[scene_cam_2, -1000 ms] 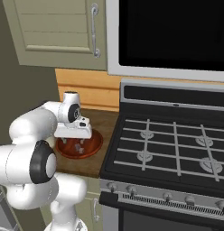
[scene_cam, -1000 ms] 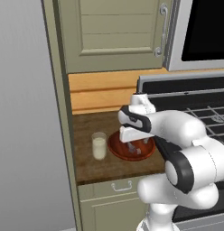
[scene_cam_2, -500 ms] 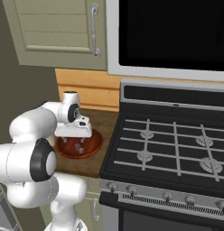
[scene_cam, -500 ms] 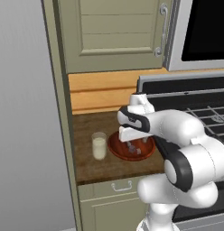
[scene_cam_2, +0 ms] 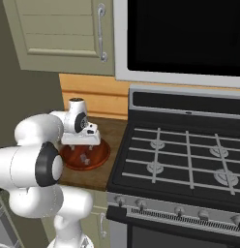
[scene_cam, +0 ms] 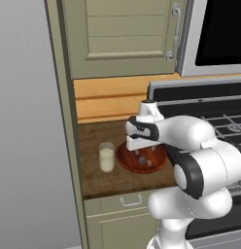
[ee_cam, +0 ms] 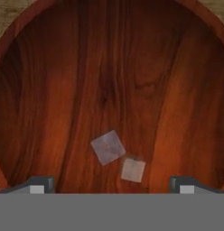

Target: Grab a lemon wedge from the fridge and one ice cube from the ice bowl, and put them in the glass of lemonade.

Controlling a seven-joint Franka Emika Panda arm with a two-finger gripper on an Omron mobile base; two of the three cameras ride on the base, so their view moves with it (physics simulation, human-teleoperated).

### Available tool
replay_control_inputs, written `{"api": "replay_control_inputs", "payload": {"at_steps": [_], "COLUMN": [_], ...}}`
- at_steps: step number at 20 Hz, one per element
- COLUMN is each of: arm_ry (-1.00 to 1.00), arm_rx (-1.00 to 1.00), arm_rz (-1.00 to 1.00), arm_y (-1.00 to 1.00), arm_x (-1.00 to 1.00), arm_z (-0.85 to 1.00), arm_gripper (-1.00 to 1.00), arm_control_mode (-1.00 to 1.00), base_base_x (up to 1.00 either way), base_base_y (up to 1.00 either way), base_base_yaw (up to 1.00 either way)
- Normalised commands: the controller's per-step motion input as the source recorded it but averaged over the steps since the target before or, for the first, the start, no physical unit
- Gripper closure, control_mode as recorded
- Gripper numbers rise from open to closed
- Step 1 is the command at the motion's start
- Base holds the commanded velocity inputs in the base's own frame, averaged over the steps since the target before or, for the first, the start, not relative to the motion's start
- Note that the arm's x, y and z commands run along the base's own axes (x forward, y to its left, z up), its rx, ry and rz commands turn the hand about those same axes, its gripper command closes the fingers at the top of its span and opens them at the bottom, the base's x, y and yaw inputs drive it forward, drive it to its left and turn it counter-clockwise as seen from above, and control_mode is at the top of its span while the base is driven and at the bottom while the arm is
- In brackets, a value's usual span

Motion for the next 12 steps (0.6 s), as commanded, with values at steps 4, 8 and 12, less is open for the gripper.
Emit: {"api": "replay_control_inputs", "payload": {"at_steps": [4,8,12], "arm_ry": [0.00,-0.02,-0.01], "arm_rx": [0.00,0.00,0.00], "arm_rz": [0.00,0.00,0.01], "arm_y": [0.02,0.06,0.05], "arm_x": [0.12,0.00,0.00], "arm_z": [-0.62,-0.56,-0.20], "arm_gripper": [-1.00,-1.00,-1.00], "arm_control_mode": [-1.00,-1.00,-1.00], "base_base_x": [0.00,0.00,0.00], "base_base_y": [0.00,0.00,0.00], "base_base_yaw": [0.00,0.00,0.00]}}
